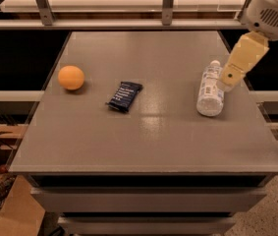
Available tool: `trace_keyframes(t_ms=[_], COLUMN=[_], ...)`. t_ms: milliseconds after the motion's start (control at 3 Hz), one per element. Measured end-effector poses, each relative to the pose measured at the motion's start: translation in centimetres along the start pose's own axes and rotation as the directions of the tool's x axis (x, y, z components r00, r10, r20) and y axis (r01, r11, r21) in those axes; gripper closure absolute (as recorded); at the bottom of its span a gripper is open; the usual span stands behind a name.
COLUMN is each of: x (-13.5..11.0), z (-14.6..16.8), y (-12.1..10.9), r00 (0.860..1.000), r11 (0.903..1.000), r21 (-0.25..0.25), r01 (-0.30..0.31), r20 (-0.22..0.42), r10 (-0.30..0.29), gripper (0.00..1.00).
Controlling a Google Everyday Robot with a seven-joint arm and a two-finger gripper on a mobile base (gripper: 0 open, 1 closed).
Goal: Move blue plastic bottle near rxbar blueberry
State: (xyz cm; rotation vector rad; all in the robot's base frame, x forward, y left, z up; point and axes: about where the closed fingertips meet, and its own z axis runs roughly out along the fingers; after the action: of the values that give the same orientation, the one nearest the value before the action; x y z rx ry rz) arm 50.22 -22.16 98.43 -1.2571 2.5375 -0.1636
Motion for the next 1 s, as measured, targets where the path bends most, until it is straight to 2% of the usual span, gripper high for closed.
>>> trace_keyframes(t_ms=[333,667,1000], x=[-1.3,-3.0,-4.8], z=[3.5,6.4,9.0], y=[-1.6,-1.5,-1.3], r00=[0.978,0.934,0.865], r11=[0.9767,0.9296,0.8584], r21=[-0.052,-0.093,-0.110], r01=[-0.208,-0.357,-0.501], r20=[-0.009,-0.035,-0.069], r10=[0.208,0.355,0.496], gripper=[0.00,0.00,0.00])
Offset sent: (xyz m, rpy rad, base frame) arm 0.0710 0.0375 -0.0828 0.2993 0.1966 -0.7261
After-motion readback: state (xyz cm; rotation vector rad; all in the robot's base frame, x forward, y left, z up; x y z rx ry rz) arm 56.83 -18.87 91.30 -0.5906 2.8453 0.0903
